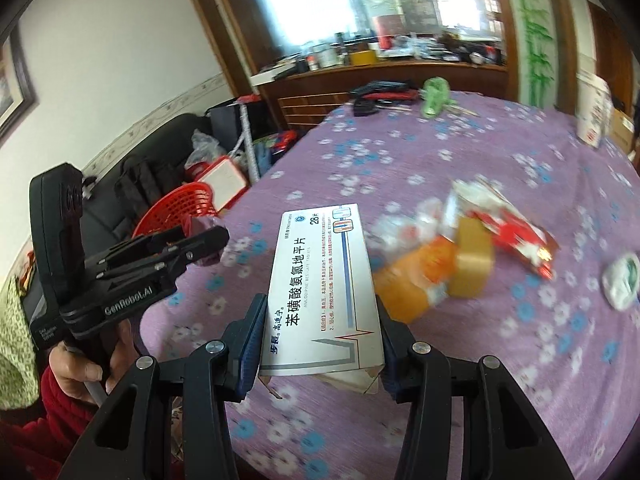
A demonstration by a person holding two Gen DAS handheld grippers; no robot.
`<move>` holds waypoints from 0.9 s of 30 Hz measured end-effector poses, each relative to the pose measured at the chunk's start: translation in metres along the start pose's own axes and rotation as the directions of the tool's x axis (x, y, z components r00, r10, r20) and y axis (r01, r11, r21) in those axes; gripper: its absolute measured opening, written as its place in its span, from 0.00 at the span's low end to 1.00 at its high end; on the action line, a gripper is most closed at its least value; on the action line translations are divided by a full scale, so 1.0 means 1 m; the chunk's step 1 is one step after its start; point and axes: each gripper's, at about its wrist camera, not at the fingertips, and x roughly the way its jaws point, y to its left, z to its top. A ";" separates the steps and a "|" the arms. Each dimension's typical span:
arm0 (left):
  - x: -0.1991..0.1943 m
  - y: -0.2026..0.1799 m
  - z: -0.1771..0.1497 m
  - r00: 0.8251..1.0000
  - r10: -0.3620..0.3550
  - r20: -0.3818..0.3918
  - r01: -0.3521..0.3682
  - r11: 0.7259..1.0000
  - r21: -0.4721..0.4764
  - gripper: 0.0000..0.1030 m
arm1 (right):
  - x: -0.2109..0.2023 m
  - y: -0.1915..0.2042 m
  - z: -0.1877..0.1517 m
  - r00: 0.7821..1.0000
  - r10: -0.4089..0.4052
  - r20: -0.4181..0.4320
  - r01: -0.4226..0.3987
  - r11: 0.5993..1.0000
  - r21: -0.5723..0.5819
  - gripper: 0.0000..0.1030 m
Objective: Collect trash
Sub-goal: 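Carry the red wrapper and white medicine box toward the red wastebasket with both grippers, then open both grippers over the basket to drop the wrapper and box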
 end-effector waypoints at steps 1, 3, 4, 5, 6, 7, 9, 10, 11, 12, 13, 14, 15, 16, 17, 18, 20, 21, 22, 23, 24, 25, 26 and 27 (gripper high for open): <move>-0.005 0.012 0.003 1.000 0.015 0.009 -0.015 1.000 -0.016 0.46 | 0.005 0.007 0.005 1.000 0.011 -0.005 -0.012 1.000 -0.014 0.51; -0.012 0.029 0.007 0.999 0.042 0.024 -0.041 0.998 -0.038 0.46 | 0.015 0.019 0.014 0.999 0.031 -0.017 -0.031 0.999 -0.033 0.51; -0.017 0.043 0.010 0.997 0.063 0.033 -0.061 0.997 -0.056 0.46 | 0.020 0.025 0.018 0.999 0.039 -0.023 -0.040 0.998 -0.040 0.51; -0.020 0.053 0.011 0.996 0.076 0.037 -0.074 0.995 -0.068 0.46 | 0.025 0.031 0.024 0.998 0.050 -0.029 -0.051 0.998 -0.047 0.51; -0.022 0.063 0.013 0.995 0.092 0.039 -0.088 0.993 -0.083 0.46 | 0.032 0.038 0.030 0.997 0.063 -0.038 -0.064 0.997 -0.052 0.51; -0.025 0.078 0.014 0.993 0.115 0.041 -0.110 0.989 -0.100 0.46 | 0.037 0.044 0.035 0.996 0.075 -0.046 -0.078 0.995 -0.057 0.51; -0.029 0.101 0.014 0.988 0.151 0.039 -0.145 0.981 -0.128 0.46 | 0.051 0.060 0.047 0.992 0.104 -0.068 -0.109 0.991 -0.074 0.51; -0.030 0.117 0.014 0.985 0.169 0.032 -0.162 0.975 -0.150 0.46 | 0.058 0.069 0.052 0.991 0.115 -0.074 -0.121 0.989 -0.083 0.51; -0.031 0.128 0.013 0.984 0.177 0.028 -0.170 0.972 -0.164 0.46 | 0.065 0.077 0.058 0.989 0.124 -0.081 -0.131 0.987 -0.095 0.51; -0.031 0.139 0.012 0.982 0.187 0.022 -0.181 0.968 -0.175 0.46 | 0.073 0.086 0.064 0.987 0.132 -0.090 -0.142 0.984 -0.105 0.51; -0.031 0.153 0.011 0.978 0.207 0.013 -0.201 0.961 -0.191 0.46 | 0.081 0.096 0.069 0.984 0.147 -0.100 -0.157 0.981 -0.112 0.51; -0.031 0.162 0.010 0.976 0.218 0.007 -0.212 0.957 -0.200 0.46 | 0.088 0.104 0.074 0.981 0.162 -0.107 -0.174 0.978 -0.115 0.51; -0.031 0.171 0.009 0.974 0.226 0.000 -0.221 0.953 -0.207 0.46 | 0.097 0.114 0.079 0.976 0.182 -0.117 -0.196 0.973 -0.119 0.51; -0.030 0.183 0.008 0.972 0.236 -0.010 -0.233 0.948 -0.216 0.46 | 0.106 0.124 0.084 0.972 0.198 -0.127 -0.214 0.969 -0.123 0.51; -0.030 0.190 0.007 0.970 0.244 -0.015 -0.241 0.945 -0.222 0.46 | 0.112 0.133 0.087 0.968 0.212 -0.135 -0.228 0.965 -0.125 0.51; -0.029 0.199 0.006 0.967 0.255 -0.020 -0.252 0.940 -0.230 0.46 | 0.121 0.142 0.090 0.963 0.227 -0.142 -0.246 0.961 -0.127 0.51; -0.028 0.212 0.004 0.964 0.263 -0.028 -0.262 0.934 -0.242 0.47 | 0.139 0.162 0.098 0.956 0.249 -0.155 -0.270 0.953 -0.135 0.51; -0.027 0.220 0.003 0.963 0.268 -0.031 -0.267 0.931 -0.249 0.47 | 0.145 0.168 0.101 0.954 0.255 -0.160 -0.277 0.951 -0.135 0.51; -0.028 0.224 0.001 0.962 0.272 -0.033 -0.271 0.928 -0.255 0.47 | 0.153 0.175 0.104 0.951 0.262 -0.165 -0.284 0.949 -0.135 0.51; -0.027 0.230 0.000 0.961 0.275 -0.036 -0.275 0.925 -0.261 0.47 | 0.160 0.181 0.108 0.950 0.266 -0.167 -0.289 0.948 -0.133 0.51; -0.026 0.234 -0.001 0.961 0.275 -0.038 -0.275 0.925 -0.263 0.47 | 0.168 0.188 0.111 0.948 0.268 -0.171 -0.292 0.947 -0.133 0.51; -0.026 0.239 -0.002 0.961 0.275 -0.040 -0.275 0.924 -0.266 0.47 | 0.176 0.193 0.115 0.948 0.267 -0.175 -0.291 0.948 -0.131 0.51; -0.025 0.241 -0.002 0.960 0.278 -0.040 -0.278 0.923 -0.267 0.47 | 0.183 0.197 0.118 0.947 0.266 -0.178 -0.290 0.949 -0.127 0.52; -0.025 0.243 -0.002 0.959 0.281 -0.041 -0.281 0.922 -0.266 0.50 | 0.191 0.201 0.121 0.945 0.269 -0.183 -0.294 0.948 -0.121 0.53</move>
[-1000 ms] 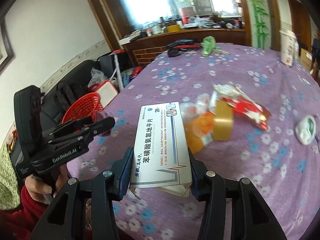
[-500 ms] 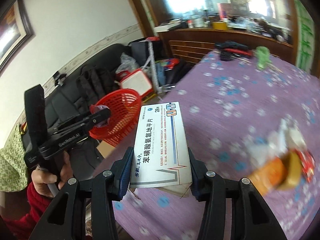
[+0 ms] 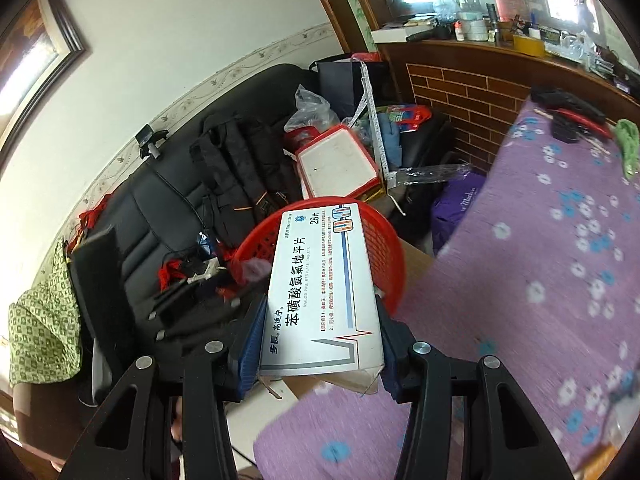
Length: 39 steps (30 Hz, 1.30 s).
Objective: Collect trash
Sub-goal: 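Open both grippers over the basket to drop the wrapper and box, then move both grippers back to the table toward the gold tape roll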
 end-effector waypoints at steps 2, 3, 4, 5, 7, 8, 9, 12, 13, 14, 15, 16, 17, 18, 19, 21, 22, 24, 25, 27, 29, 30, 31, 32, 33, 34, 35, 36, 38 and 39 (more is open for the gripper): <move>0.002 0.003 0.000 1.000 0.008 0.000 -0.008 1.000 0.011 0.51 | 0.011 -0.001 0.008 1.000 0.008 0.008 -0.008 1.000 0.014 0.56; 0.003 0.003 0.000 1.000 0.011 -0.002 -0.011 1.000 0.013 0.54 | 0.016 0.000 0.011 1.000 0.004 0.005 -0.004 1.000 0.018 0.59; 0.003 0.005 0.001 1.000 0.013 -0.006 -0.013 1.000 0.006 0.57 | 0.021 -0.001 0.014 1.000 -0.002 0.003 0.002 1.000 0.026 0.59; 0.003 0.008 0.001 1.000 0.011 -0.008 -0.011 1.000 -0.008 0.64 | 0.023 -0.003 0.016 1.000 -0.001 0.005 0.001 0.999 0.037 0.59; -0.002 0.010 0.002 1.000 -0.001 0.002 0.001 1.000 -0.026 0.64 | 0.016 -0.008 0.015 1.000 0.013 0.013 -0.014 0.998 0.063 0.59; -0.006 0.010 0.002 1.000 -0.009 0.005 0.009 1.000 -0.029 0.64 | 0.011 -0.009 0.013 1.000 0.013 0.018 -0.015 0.998 0.062 0.59; -0.009 0.010 0.001 1.000 -0.016 0.009 0.016 0.999 -0.032 0.64 | 0.002 -0.010 0.010 1.000 0.003 0.027 -0.005 0.998 0.058 0.59; -0.024 -0.002 -0.002 0.998 -0.052 0.038 0.053 0.998 -0.025 0.66 | -0.027 -0.011 -0.005 0.998 -0.024 0.063 0.022 0.999 0.045 0.59; -0.029 -0.009 -0.004 0.997 -0.060 0.048 0.061 0.998 -0.015 0.68 | -0.039 -0.012 -0.014 0.996 -0.036 0.078 0.033 0.998 0.044 0.59; -0.033 -0.017 -0.007 0.996 -0.069 0.058 0.069 0.998 -0.004 0.70 | -0.047 -0.014 -0.022 0.995 -0.049 0.091 0.044 0.998 0.051 0.59; -0.036 -0.025 -0.010 0.995 -0.078 0.065 0.078 0.997 0.006 0.70 | -0.058 -0.016 -0.033 0.993 -0.063 0.104 0.057 0.997 0.058 0.59; -0.040 -0.039 -0.014 0.993 -0.101 0.069 0.099 0.995 0.024 0.71 | -0.065 -0.018 -0.043 0.992 -0.070 0.108 0.065 0.996 0.054 0.59; -0.041 -0.049 -0.017 0.991 -0.118 0.066 0.115 0.993 0.039 0.71 | -0.073 -0.020 -0.054 0.991 -0.081 0.109 0.076 0.996 0.048 0.59; -0.043 -0.064 -0.022 0.988 -0.140 0.059 0.136 0.989 0.065 0.71 | -0.083 -0.025 -0.066 0.989 -0.099 0.112 0.094 0.994 0.054 0.59; -0.044 -0.074 -0.025 0.987 -0.153 0.056 0.148 0.986 0.083 0.71 | -0.091 -0.031 -0.076 0.987 -0.113 0.113 0.106 0.992 0.063 0.59; -0.047 -0.105 -0.035 0.980 -0.192 0.046 0.184 0.974 0.135 0.71 | -0.112 -0.046 -0.099 0.984 -0.135 0.118 0.126 0.988 0.086 0.59; -0.046 -0.119 -0.039 0.977 -0.210 0.038 0.202 0.967 0.155 0.71 | -0.122 -0.054 -0.108 0.980 -0.155 0.125 0.143 0.984 0.105 0.59; -0.045 -0.142 -0.046 0.970 -0.243 0.021 0.236 0.955 0.180 0.72 | -0.147 -0.072 -0.127 0.967 -0.209 0.147 0.189 0.972 0.141 0.59; -0.042 -0.159 -0.050 0.964 -0.267 0.000 0.261 0.944 0.199 0.72 | -0.160 -0.081 -0.136 0.959 -0.237 0.157 0.213 0.964 0.158 0.59; -0.036 -0.186 -0.057 0.955 -0.295 -0.029 0.294 0.929 0.225 0.72 | -0.184 -0.105 -0.152 0.942 -0.290 0.166 0.253 0.944 0.213 0.59; -0.032 -0.208 -0.065 0.947 -0.315 -0.059 0.319 0.915 0.248 0.74 | -0.210 -0.134 -0.169 0.927 -0.330 0.177 0.273 0.920 0.282 0.59; -0.028 -0.220 -0.069 0.943 -0.323 -0.078 0.332 0.906 0.262 0.75 | -0.218 -0.144 -0.173 0.919 -0.349 0.182 0.284 0.908 0.308 0.59; -0.024 -0.236 -0.076 0.939 -0.327 -0.103 0.343 0.896 0.281 0.76 | -0.227 -0.156 -0.179 0.909 -0.374 0.185 0.298 0.892 0.339 0.59; -0.021 -0.246 -0.080 0.937 -0.329 -0.117 0.349 0.890 0.294 0.76 | -0.236 -0.171 -0.186 0.896 -0.403 0.184 0.314 0.870 0.379 0.59; -0.018 -0.260 -0.085 0.933 -0.331 -0.137 0.358 0.880 0.313 0.76 | -0.241 -0.180 -0.190 0.889 -0.420 0.181 0.321 0.856 0.406 0.59; -0.015 -0.269 -0.088 0.930 -0.333 -0.154 0.366 0.871 0.327 0.76 | -0.244 -0.189 -0.193 0.884 -0.431 0.180 0.325 0.844 0.428 0.59; -0.013 -0.278 -0.091 0.927 -0.334 -0.169 0.373 0.864 0.339 0.78 | -0.246 -0.199 -0.196 0.878 -0.443 0.178 0.330 0.833 0.444 0.59; -0.012 -0.283 -0.094 0.924 -0.337 -0.179 0.380 0.857 0.348 0.81 | -0.246 -0.204 -0.196 0.876 -0.451 0.171 0.337 0.826 0.451 0.59; -0.008 -0.301 -0.101 0.920 -0.337 -0.200 0.390 0.839 0.379 0.85 | -0.239 -0.212 -0.193 0.874 -0.461 0.154 0.350 0.817 0.458 0.59; -0.006 -0.306 -0.103 0.921 -0.331 -0.205 0.387 0.835 0.392 0.86 | -0.234 -0.216 -0.190 0.874 -0.464 0.147 0.359 0.818 0.450 0.59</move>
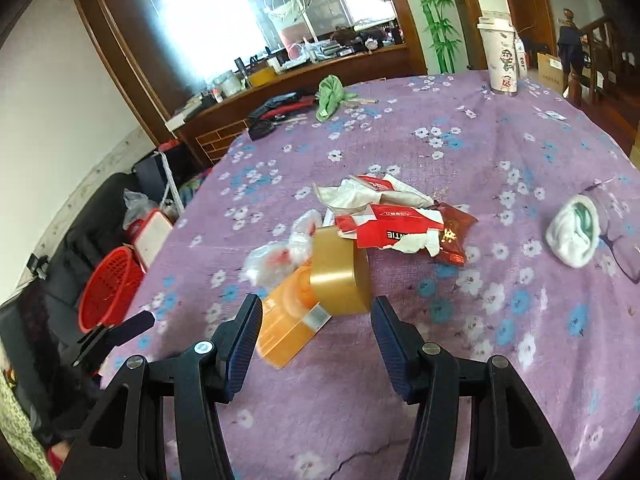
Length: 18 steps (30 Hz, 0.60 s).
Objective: Collect trash
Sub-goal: 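Move both grippers back to the table toward the gold tape roll, then grasp the gold tape roll with the right gripper while the left grasps the orange box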
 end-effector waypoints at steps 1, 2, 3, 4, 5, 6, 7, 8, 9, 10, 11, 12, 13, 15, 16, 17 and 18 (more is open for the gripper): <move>0.005 -0.006 0.000 1.000 0.005 -0.011 -0.005 1.000 0.017 0.86 | 0.007 0.002 0.002 1.000 -0.009 -0.005 0.009 1.000 -0.014 0.59; 0.009 -0.009 0.000 1.000 0.006 -0.020 -0.006 1.000 0.027 0.86 | 0.013 0.003 0.003 1.000 -0.028 -0.008 0.028 0.999 -0.028 0.59; 0.011 -0.011 -0.001 1.000 0.006 -0.027 -0.005 0.999 0.031 0.86 | 0.022 0.006 0.004 0.998 -0.058 -0.013 0.057 0.997 -0.042 0.59; 0.014 -0.013 -0.001 0.999 0.003 -0.034 -0.002 0.999 0.034 0.86 | 0.027 0.005 0.004 0.998 -0.067 -0.014 0.066 0.997 -0.050 0.59; 0.017 -0.015 -0.001 0.999 -0.003 -0.041 0.004 0.999 0.036 0.86 | 0.032 0.006 0.005 0.997 -0.078 -0.011 0.077 0.995 -0.060 0.59; 0.018 -0.015 -0.001 0.999 -0.005 -0.044 0.007 0.999 0.038 0.86 | 0.039 0.006 0.006 0.994 -0.106 -0.008 0.105 0.992 -0.064 0.59; 0.020 -0.016 -0.001 0.999 -0.001 -0.047 0.003 0.999 0.040 0.86 | 0.044 0.005 0.007 0.992 -0.126 -0.010 0.125 0.990 -0.068 0.54; 0.022 -0.016 0.000 0.999 0.002 -0.049 0.000 0.999 0.041 0.86 | 0.049 0.006 0.008 0.992 -0.126 -0.012 0.125 0.989 -0.075 0.43; 0.024 -0.016 0.001 0.999 0.003 -0.053 -0.001 0.999 0.042 0.86 | 0.053 0.005 0.009 0.992 -0.127 -0.018 0.125 0.989 -0.079 0.37; 0.027 -0.017 0.002 0.998 0.000 -0.057 0.003 0.999 0.044 0.86 | 0.055 0.004 0.010 0.990 -0.142 -0.024 0.139 0.987 -0.078 0.35; 0.029 -0.017 0.004 0.998 -0.004 -0.062 0.007 0.999 0.045 0.86 | 0.054 0.002 0.009 0.989 -0.144 -0.022 0.142 0.987 -0.073 0.34; 0.032 -0.018 0.005 0.998 -0.006 -0.066 0.009 0.999 0.045 0.86 | 0.051 -0.001 0.008 0.991 -0.136 -0.016 0.135 0.989 -0.064 0.33; 0.036 -0.018 0.008 0.997 -0.007 -0.072 0.011 0.999 0.044 0.86 | 0.047 -0.002 0.007 0.992 -0.129 -0.013 0.128 0.990 -0.061 0.32; 0.041 -0.022 0.010 0.996 -0.013 -0.083 0.018 0.999 0.050 0.86 | 0.037 -0.006 0.004 0.992 -0.124 -0.008 0.124 0.991 -0.056 0.32; 0.043 -0.023 0.012 0.996 -0.014 -0.086 0.018 0.998 0.053 0.86 | 0.031 -0.008 0.002 0.993 -0.120 -0.003 0.120 0.992 -0.048 0.31; 0.048 -0.025 0.013 0.996 -0.010 -0.094 0.016 0.998 0.056 0.86 | 0.025 -0.010 0.000 0.993 -0.114 0.001 0.114 0.993 -0.042 0.31; 0.051 -0.027 0.014 0.995 -0.008 -0.101 0.014 0.998 0.059 0.86 | 0.018 -0.012 -0.002 0.994 -0.106 0.007 0.106 0.994 -0.038 0.31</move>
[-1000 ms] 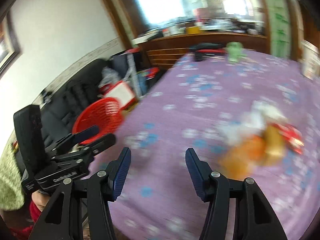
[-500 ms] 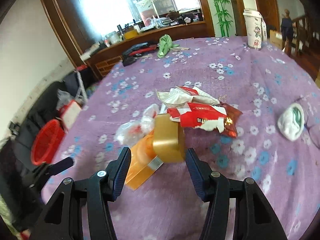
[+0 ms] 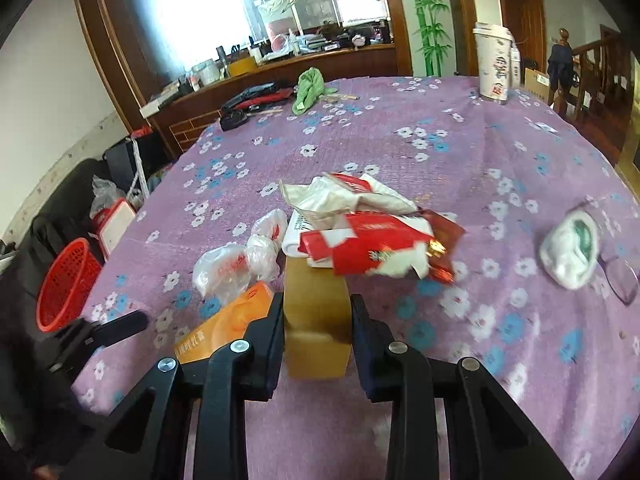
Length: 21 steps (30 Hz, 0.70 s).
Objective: Collect trash
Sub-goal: 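Grasp the gold tape roll with the right gripper while the left grasps the orange box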
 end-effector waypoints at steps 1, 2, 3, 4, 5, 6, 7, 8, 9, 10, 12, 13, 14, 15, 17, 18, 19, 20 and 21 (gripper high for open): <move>0.005 -0.003 0.001 1.000 -0.002 -0.009 0.002 1.000 0.006 0.86 | -0.006 -0.001 -0.002 1.000 0.004 0.005 -0.004 1.000 -0.001 0.31; 0.009 -0.004 0.002 1.000 0.000 -0.015 0.000 1.000 0.010 0.86 | -0.013 -0.003 -0.005 1.000 0.005 0.016 -0.005 1.000 -0.001 0.31; 0.012 -0.006 0.002 1.000 0.006 -0.021 -0.006 1.000 0.015 0.86 | -0.018 -0.004 -0.007 1.000 0.005 0.023 -0.005 1.000 -0.001 0.31; 0.016 -0.009 0.002 1.000 0.014 -0.028 -0.013 1.000 0.024 0.86 | -0.024 -0.006 -0.010 0.999 0.005 0.034 -0.005 1.000 -0.004 0.31; 0.019 -0.011 0.003 0.999 0.018 -0.030 -0.017 0.999 0.031 0.86 | -0.028 -0.006 -0.011 0.999 0.002 0.040 -0.001 1.000 -0.007 0.31; 0.022 -0.012 0.003 0.999 0.022 -0.035 -0.021 0.999 0.038 0.86 | -0.032 -0.008 -0.013 0.999 -0.003 0.046 0.003 1.000 -0.006 0.31; 0.025 -0.014 0.003 0.999 0.029 -0.041 -0.027 0.998 0.048 0.86 | -0.034 -0.010 -0.015 0.999 -0.003 0.045 0.003 1.000 -0.004 0.31; 0.028 -0.014 0.003 0.998 0.036 -0.044 -0.034 0.998 0.055 0.86 | -0.035 -0.012 -0.017 0.999 0.002 0.041 -0.002 1.000 0.001 0.31; 0.030 -0.015 0.003 0.998 0.041 -0.049 -0.038 0.997 0.061 0.86 | -0.037 -0.014 -0.018 0.999 0.007 0.037 -0.007 1.000 0.006 0.31; 0.033 -0.016 0.004 0.997 0.040 -0.063 -0.036 0.997 0.064 0.86 | -0.037 -0.016 -0.020 0.999 0.010 0.032 -0.011 1.000 0.010 0.31; 0.035 -0.017 0.005 0.997 0.034 -0.071 -0.028 0.997 0.073 0.86 | -0.036 -0.022 -0.025 1.000 0.010 0.017 -0.010 1.000 0.017 0.31; 0.036 -0.018 0.006 0.997 0.038 -0.072 -0.032 0.996 0.080 0.86 | -0.035 -0.025 -0.028 1.000 0.012 0.007 -0.012 1.000 0.021 0.31; 0.038 -0.019 0.006 0.996 0.043 -0.075 -0.036 0.996 0.087 0.86 | -0.035 -0.028 -0.030 1.000 0.015 0.000 -0.015 1.000 0.025 0.31; 0.039 -0.020 0.007 0.996 0.042 -0.079 -0.035 0.995 0.095 0.86 | -0.036 -0.031 -0.033 1.000 0.019 0.000 -0.019 0.999 0.030 0.31; 0.040 -0.024 0.007 0.996 0.045 -0.079 -0.037 0.994 0.106 0.86 | -0.037 -0.035 -0.037 0.999 0.031 -0.010 -0.031 0.999 0.035 0.31; 0.041 -0.026 0.007 0.995 0.057 -0.083 -0.047 0.993 0.112 0.86 | -0.037 -0.036 -0.039 0.999 0.034 -0.014 -0.034 0.999 0.037 0.31; 0.042 -0.028 0.007 0.994 0.071 -0.086 -0.061 0.991 0.116 0.86 | -0.038 -0.037 -0.040 0.999 0.035 -0.019 -0.035 0.999 0.036 0.31; 0.043 -0.029 0.007 0.993 0.081 -0.086 -0.070 0.990 0.118 0.82 | -0.038 -0.037 -0.042 0.999 0.036 -0.023 -0.035 0.999 0.032 0.31; 0.043 -0.031 0.006 0.993 0.084 -0.085 -0.074 0.990 0.122 0.73 | -0.038 -0.036 -0.043 0.999 0.035 -0.027 -0.034 0.999 0.026 0.32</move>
